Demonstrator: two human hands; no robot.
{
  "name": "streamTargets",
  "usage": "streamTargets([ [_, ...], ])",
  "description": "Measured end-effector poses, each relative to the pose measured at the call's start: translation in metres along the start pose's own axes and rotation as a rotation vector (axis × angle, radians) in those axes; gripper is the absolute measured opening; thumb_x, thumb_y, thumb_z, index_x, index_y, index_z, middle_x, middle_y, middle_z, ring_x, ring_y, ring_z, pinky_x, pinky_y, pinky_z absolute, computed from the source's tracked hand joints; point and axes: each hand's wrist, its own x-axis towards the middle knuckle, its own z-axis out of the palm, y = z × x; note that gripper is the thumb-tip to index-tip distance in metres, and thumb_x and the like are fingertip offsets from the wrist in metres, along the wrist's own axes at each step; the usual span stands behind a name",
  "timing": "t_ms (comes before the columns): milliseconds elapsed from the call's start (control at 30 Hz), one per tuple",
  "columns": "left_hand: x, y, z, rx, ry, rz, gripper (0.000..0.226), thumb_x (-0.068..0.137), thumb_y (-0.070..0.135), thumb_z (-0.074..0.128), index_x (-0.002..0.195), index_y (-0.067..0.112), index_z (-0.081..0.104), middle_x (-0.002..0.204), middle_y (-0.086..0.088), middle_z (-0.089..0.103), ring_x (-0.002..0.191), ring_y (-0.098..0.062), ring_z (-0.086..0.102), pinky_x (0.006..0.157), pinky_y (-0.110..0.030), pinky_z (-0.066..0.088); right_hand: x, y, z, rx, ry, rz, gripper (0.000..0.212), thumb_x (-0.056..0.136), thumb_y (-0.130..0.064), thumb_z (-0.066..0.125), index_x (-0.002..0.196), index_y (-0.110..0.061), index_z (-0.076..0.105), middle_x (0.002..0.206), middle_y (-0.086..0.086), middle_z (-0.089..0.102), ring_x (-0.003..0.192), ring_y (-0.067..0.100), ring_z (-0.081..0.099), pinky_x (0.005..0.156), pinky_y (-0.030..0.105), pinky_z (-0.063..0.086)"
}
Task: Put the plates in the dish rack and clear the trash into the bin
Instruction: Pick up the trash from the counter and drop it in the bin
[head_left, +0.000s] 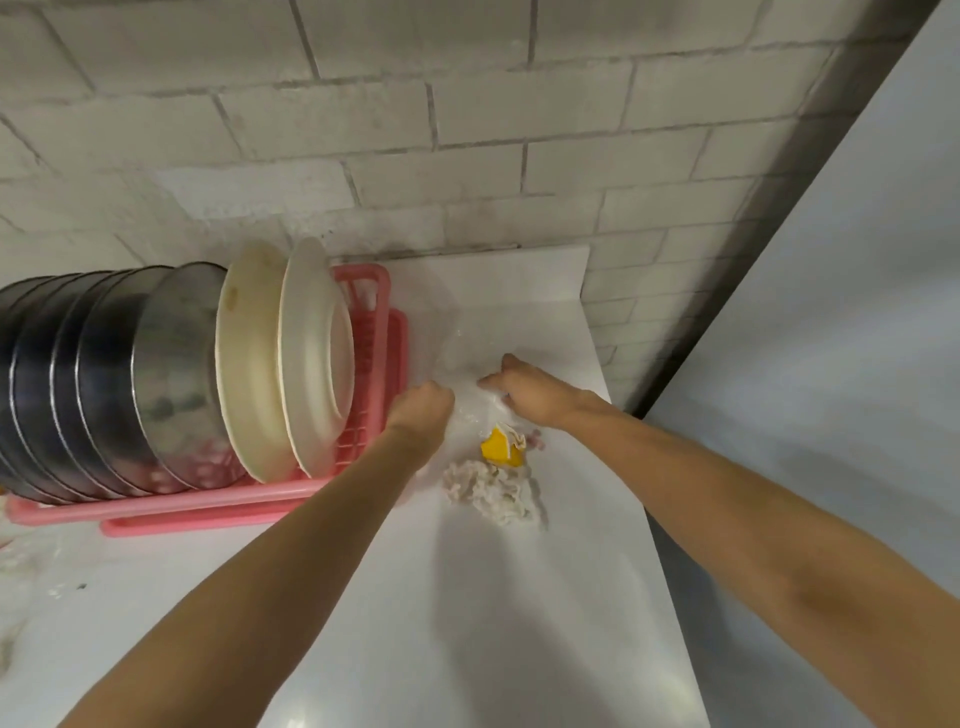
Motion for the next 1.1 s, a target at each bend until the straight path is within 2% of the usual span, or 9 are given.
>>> streamTargets([
  [100, 0.000, 0.000, 0.000, -0.045, 0.001, -0.001, 0.032, 0.090, 0.002, 0.052, 0.117, 0.015, 0.064, 0.119, -0.012, 0.060, 0.109, -0.032, 0.062, 0.090, -0.038, 0.050, 0.005, 0.004, 0.000, -0.075, 0.034, -0.021, 0.035, 0.097, -0.008, 0.047, 0.129, -0.012, 0.060, 0.131, 0.016, 0.045, 0.121, 0.031, 0.046, 0.093, 0.031, 0.037],
  [233, 0.001, 0.001, -0.003, -0.142, 0.036, 0.002, 0.041, 0.090, -0.001, 0.048, 0.127, 0.012, 0.058, 0.127, -0.015, 0.054, 0.117, -0.035, 0.055, 0.097, -0.039, 0.044, -0.005, 0.019, 0.001, -0.105, 0.193, -0.089, 0.010, 0.092, -0.006, 0.056, 0.092, -0.011, 0.064, 0.095, 0.004, 0.043, 0.086, 0.030, 0.056, 0.075, 0.027, 0.041],
  [400, 0.002, 0.000, -0.013, -0.312, 0.106, 0.026, 0.030, 0.081, 0.001, 0.055, 0.109, 0.007, 0.065, 0.113, -0.017, 0.062, 0.106, -0.037, 0.059, 0.086, -0.038, 0.048, -0.019, 0.036, -0.006, -0.091, 0.276, -0.045, 0.006, 0.093, -0.008, 0.059, 0.091, -0.003, 0.062, 0.104, 0.008, 0.043, 0.081, 0.027, 0.055, 0.083, 0.032, 0.048],
  [500, -0.001, 0.000, -0.021, -0.437, 0.179, 0.041, 0.020, 0.079, 0.004, 0.061, 0.098, 0.005, 0.068, 0.100, -0.017, 0.067, 0.097, -0.036, 0.062, 0.073, -0.030, 0.042, -0.027, 0.037, -0.013, 0.048, 0.357, 0.026, 0.007, 0.090, -0.003, 0.061, 0.085, 0.001, 0.061, 0.101, 0.014, 0.055, 0.080, 0.027, 0.059, 0.079, 0.033, 0.049],
  [667, -0.014, 0.005, -0.030, -0.883, 0.321, -0.061, 0.011, 0.083, 0.014, 0.070, 0.092, 0.007, 0.071, 0.078, -0.004, 0.066, 0.074, -0.018, 0.060, 0.055, -0.013, 0.036, -0.044, 0.024, -0.038, 0.359, 0.500, 0.114, 0.013, 0.090, 0.003, 0.059, 0.081, -0.005, 0.055, 0.076, 0.006, 0.059, 0.066, 0.016, 0.059, 0.056, 0.008, 0.047],
  [733, -0.019, 0.009, -0.031, -1.070, 0.344, -0.098, 0.010, 0.083, 0.014, 0.071, 0.093, 0.013, 0.070, 0.080, 0.001, 0.066, 0.076, -0.016, 0.061, 0.061, -0.012, 0.042, -0.048, 0.016, -0.044, 0.399, 0.511, 0.103, 0.011, 0.092, 0.002, 0.053, 0.088, -0.008, 0.054, 0.074, 0.003, 0.059, 0.066, 0.015, 0.058, 0.059, 0.014, 0.045],
  [833, -0.028, 0.019, -0.037, -1.297, 0.374, -0.096, 0.010, 0.083, 0.011, 0.072, 0.093, 0.015, 0.072, 0.082, 0.004, 0.071, 0.078, -0.012, 0.067, 0.076, -0.030, 0.055, -0.053, 0.000, -0.045, 0.442, 0.466, 0.104, 0.023, 0.095, -0.001, 0.042, 0.107, -0.014, 0.057, 0.071, 0.003, 0.054, 0.060, 0.015, 0.049, 0.057, 0.025, 0.039],
  [967, -0.043, 0.028, -0.046, -1.430, 0.398, -0.057, 0.014, 0.085, 0.006, 0.070, 0.091, 0.019, 0.074, 0.076, 0.008, 0.071, 0.071, -0.005, 0.065, 0.071, -0.025, 0.055, -0.060, -0.029, -0.042, 0.785, 0.488, 0.139, 0.030, 0.088, 0.005, 0.040, 0.078, -0.012, 0.062, 0.072, -0.005, 0.057, 0.066, 0.006, 0.052, 0.063, 0.020, 0.038],
  [1100, -0.065, 0.030, -0.040, -1.555, 0.296, -0.083, 0.015, 0.095, 0.011, 0.059, 0.094, 0.011, 0.074, 0.074, -0.002, 0.066, 0.066, -0.011, 0.057, 0.065, -0.025, 0.047, -0.075, -0.050, -0.037, 1.002, 0.422, 0.309, 0.029, 0.091, -0.040, 0.054, 0.075, -0.016, 0.061, 0.065, -0.004, 0.050, 0.060, 0.013, 0.046, 0.059, 0.029, 0.037],
])
